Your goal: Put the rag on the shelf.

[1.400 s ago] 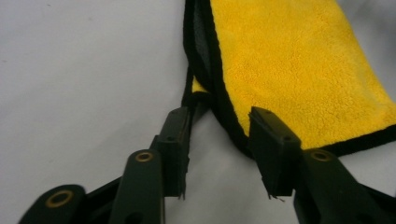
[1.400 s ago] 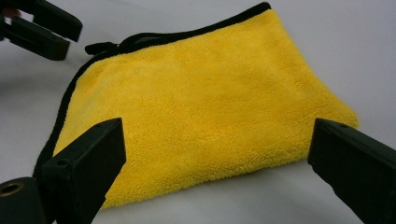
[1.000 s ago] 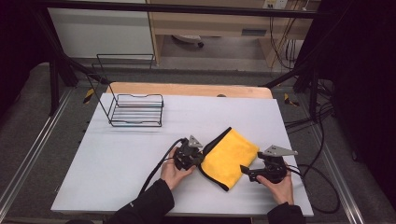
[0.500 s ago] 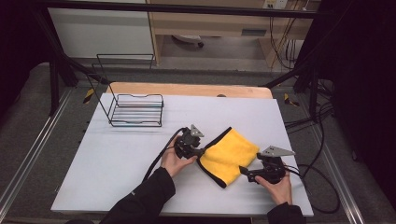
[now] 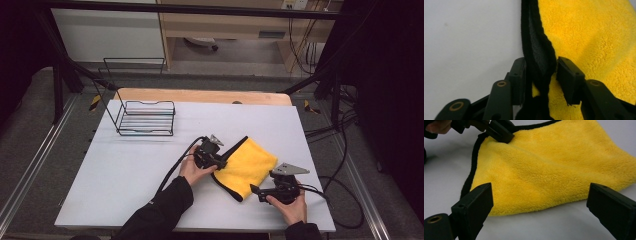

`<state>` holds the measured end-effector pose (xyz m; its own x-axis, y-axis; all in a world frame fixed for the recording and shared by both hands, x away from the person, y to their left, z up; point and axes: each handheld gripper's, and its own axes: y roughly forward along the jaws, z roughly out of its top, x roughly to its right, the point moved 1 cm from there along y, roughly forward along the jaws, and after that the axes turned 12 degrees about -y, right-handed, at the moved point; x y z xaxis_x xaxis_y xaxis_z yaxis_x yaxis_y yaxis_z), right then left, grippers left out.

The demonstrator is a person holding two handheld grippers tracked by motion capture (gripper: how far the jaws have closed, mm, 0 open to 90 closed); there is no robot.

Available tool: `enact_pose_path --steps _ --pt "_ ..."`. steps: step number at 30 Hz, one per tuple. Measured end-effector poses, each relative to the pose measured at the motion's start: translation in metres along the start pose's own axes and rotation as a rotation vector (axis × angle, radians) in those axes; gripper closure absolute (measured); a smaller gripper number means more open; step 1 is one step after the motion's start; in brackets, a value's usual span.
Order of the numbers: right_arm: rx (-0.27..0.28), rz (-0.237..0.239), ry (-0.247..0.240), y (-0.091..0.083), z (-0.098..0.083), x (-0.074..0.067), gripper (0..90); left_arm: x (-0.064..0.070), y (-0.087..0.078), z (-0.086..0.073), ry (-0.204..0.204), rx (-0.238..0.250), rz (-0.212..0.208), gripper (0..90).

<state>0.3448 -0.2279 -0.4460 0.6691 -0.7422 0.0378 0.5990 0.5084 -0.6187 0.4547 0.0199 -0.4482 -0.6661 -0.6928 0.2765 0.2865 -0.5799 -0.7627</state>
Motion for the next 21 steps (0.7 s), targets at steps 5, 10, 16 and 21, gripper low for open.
enact_pose_path --steps 5,10,16,21 --pt "-0.023 -0.007 0.007 0.005 -0.001 -0.002 8.3 0.001 0.0 -0.002 -0.049 -0.002 -0.018 62.6" --pt "-0.028 -0.02 0.022 0.008 0.0 -0.001 8.4 0.002 0.001 0.0 -0.081 -0.037 -0.042 72.8" --pt "-0.045 -0.03 0.028 0.013 -0.001 -0.001 8.7 0.006 -0.001 -0.001 -0.044 -0.021 -0.016 80.7" --pt "-0.053 -0.018 0.026 0.015 -0.002 -0.003 8.9 0.011 -0.007 -0.003 -0.015 -0.003 0.03 82.3"
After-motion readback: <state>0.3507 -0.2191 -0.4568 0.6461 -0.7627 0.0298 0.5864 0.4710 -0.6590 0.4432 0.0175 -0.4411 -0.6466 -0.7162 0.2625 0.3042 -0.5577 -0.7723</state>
